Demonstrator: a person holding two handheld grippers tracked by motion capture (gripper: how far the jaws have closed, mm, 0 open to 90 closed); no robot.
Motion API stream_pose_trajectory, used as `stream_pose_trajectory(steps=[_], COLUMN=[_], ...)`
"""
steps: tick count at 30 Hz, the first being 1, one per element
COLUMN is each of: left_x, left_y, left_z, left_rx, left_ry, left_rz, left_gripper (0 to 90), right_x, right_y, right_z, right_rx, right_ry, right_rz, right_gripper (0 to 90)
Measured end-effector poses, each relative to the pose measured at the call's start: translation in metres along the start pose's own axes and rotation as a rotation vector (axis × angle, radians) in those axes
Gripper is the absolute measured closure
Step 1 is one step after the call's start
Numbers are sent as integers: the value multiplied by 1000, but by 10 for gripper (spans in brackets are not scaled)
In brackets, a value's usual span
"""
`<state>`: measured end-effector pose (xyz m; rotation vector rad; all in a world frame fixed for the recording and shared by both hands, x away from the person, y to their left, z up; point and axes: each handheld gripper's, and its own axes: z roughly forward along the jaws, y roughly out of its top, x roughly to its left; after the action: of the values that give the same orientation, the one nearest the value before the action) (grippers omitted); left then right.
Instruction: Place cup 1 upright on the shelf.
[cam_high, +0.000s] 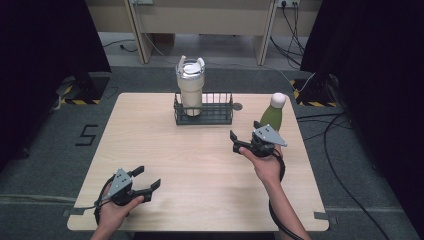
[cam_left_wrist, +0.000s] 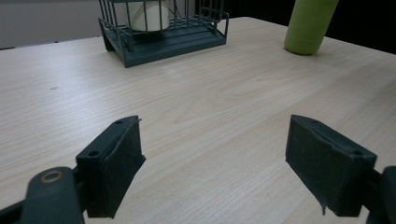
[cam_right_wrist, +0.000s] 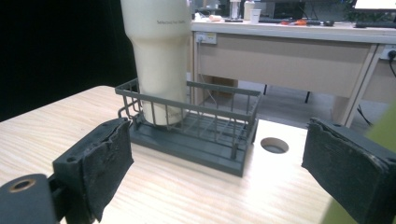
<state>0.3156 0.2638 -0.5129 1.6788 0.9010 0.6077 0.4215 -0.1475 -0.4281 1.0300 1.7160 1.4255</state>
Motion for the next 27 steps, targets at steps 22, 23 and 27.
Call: stream_pose_trajectory(steps=[22, 23, 27], left_x=[-1, -1, -1], left_y=[0, 0, 0], left_z=[1, 1, 2], left_rx=[5, 5, 5], left_ry=[2, 2, 2], left_rz=[4, 4, 7], left_gripper=[178, 178, 179], right_x=[-24, -25, -31], right_y=[-12, -12, -12], right_z=[-39, -40, -45], right_rx=[-20, -19, -21], right_ry=[-101, -106, -140], right_rz=[27, 27, 33], right_gripper=[87, 87, 85])
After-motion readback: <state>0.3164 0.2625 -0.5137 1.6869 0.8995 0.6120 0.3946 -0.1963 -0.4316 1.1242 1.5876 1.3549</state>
